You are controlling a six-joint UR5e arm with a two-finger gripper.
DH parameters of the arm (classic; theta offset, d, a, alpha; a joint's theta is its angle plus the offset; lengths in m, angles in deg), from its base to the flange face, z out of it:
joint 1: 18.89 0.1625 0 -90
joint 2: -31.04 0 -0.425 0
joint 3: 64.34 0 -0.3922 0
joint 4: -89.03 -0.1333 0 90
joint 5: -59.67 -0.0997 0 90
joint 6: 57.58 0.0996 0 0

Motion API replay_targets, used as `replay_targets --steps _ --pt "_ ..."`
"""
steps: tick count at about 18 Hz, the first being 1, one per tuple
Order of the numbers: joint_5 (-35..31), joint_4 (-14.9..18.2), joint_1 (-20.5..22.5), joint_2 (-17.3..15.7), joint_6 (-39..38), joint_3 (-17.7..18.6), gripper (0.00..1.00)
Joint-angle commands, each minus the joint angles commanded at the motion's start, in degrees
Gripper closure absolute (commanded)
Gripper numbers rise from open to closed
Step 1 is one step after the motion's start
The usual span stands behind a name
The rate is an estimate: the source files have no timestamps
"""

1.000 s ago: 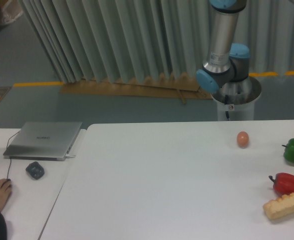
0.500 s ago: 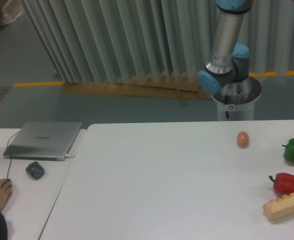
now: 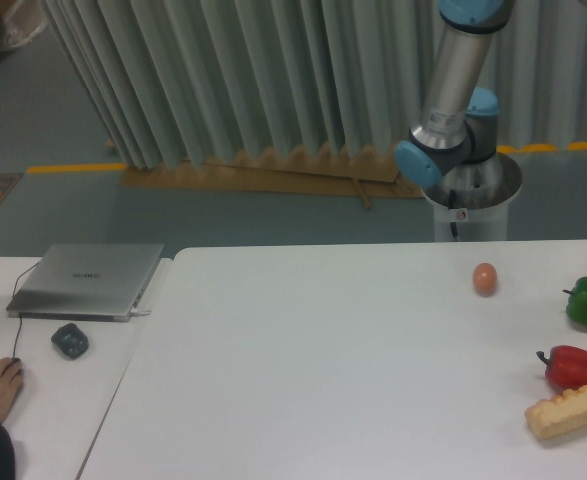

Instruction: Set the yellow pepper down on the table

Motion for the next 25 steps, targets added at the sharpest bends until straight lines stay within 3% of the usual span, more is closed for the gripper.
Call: replay_targets --steps 6,9,10,14,20,25 --pt "-0.09 -0.09 0.09 0.62 -0.18 0.0 0.01" --pt "-0.26 -0.18 -0.09 0.62 -0.53 -0.09 0.5" --pt "-0.26 -0.18 -0.17 0.62 -0.44 -0.35 0.6" --pt "-0.97 -0.09 -0.53 0.44 -0.44 -2.02 0.63" --pt "-0.18 2.81 -1.14 -1.22 -1.31 -3.78 0.64" --pt "1.4 7.73 -8.34 -3.51 -16.85 -7.29 0.64"
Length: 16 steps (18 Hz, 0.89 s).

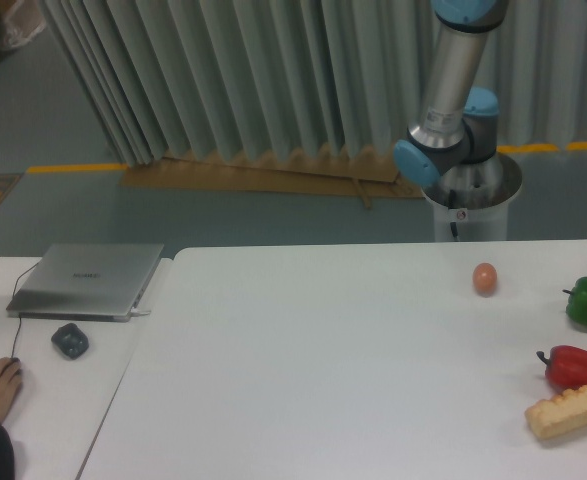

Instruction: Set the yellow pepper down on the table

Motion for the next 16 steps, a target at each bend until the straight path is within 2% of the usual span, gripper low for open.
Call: replay_targets --steps 3,16 --pt "4.74 0.09 -3.52 -1.24 -9.68 -0.09 0.64" --pt "7.65 -1.49 -17.32 -1.24 -35.26 -0.35 0.64"
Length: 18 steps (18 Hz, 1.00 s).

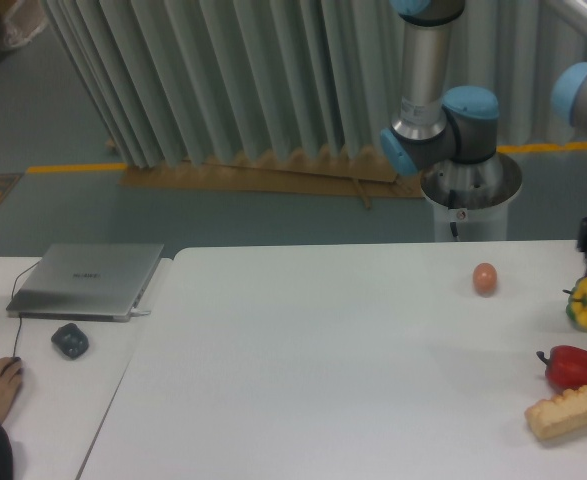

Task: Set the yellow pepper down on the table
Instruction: 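Carry the yellow pepper in the gripper down toward the table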

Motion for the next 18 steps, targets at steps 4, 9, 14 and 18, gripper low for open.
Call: replay_targets --steps 4,9,14,18 --pt "-0.26 -2.01 -6.14 0.26 -9.56 0.18 0.64" --pt "-0.79 -2.9 -11.07 0.18 -15.65 0.61 0.64" --pt "-8.24 -2.55 -15.2 0.79 -15.3 1.76 0.64" --pt "-10.02 -2.55 -16.62 1.14 -15.57 1.85 0.64"
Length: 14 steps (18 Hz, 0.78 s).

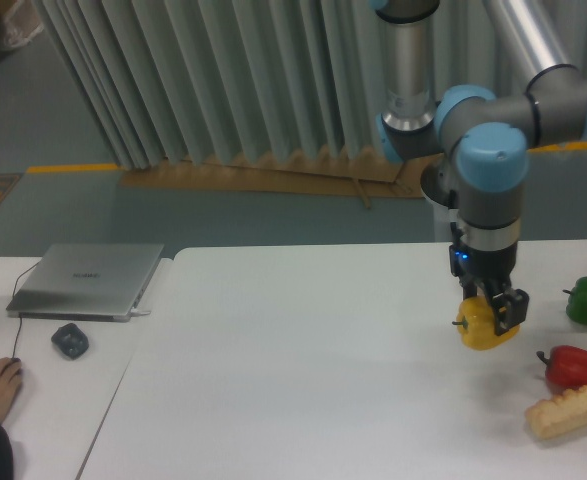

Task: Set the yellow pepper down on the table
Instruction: 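Carry the yellow pepper in the gripper down toward the table, then lower the yellow pepper onto the table beside the red pepper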

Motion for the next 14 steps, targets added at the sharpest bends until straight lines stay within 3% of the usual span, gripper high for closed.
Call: replay_targets --steps 14 --pt "0.09 -1.32 1.14 5.01 0.09 -0.09 0.63"
